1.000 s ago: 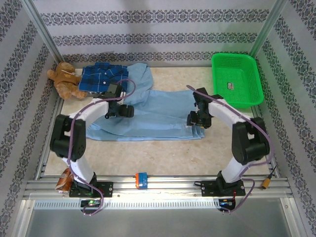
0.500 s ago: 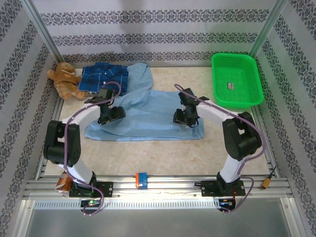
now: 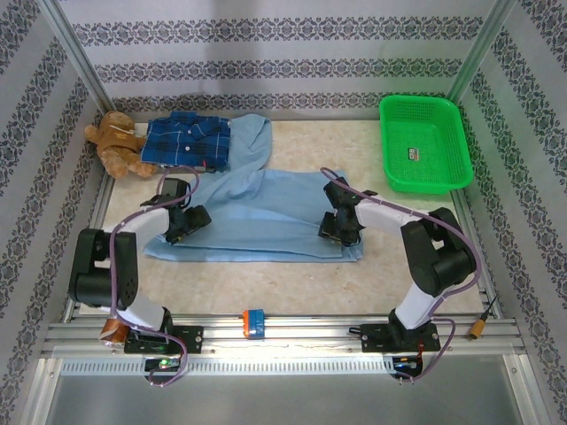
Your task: Fold and stack the long sleeve shirts
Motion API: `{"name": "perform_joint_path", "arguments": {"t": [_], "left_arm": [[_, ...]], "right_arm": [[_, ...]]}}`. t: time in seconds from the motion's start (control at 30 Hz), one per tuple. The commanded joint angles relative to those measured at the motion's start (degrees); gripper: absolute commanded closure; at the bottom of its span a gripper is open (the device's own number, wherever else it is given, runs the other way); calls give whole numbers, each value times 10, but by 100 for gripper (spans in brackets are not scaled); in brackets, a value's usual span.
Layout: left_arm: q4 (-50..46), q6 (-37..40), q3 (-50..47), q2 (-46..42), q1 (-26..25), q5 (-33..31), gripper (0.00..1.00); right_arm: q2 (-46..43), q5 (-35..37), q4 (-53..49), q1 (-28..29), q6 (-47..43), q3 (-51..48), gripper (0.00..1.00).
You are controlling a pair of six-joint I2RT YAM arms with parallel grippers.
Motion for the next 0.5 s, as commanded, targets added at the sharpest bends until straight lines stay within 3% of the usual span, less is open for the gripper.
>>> {"name": "perform_joint_path", "arguments": {"t": [0.0,0.3,0.47], "left_arm": [[-19,-44,-58,-33,20,-11,15],[33,-108,-101,-150,19,111,12],[-6,-55,-55,-197,13,148,9]], "right_arm": [[1,75,-84,6,38,-43,54],[-74,130,-118,38,105,-84,46],[-132,192,-185,17,102,-91,41]]}}
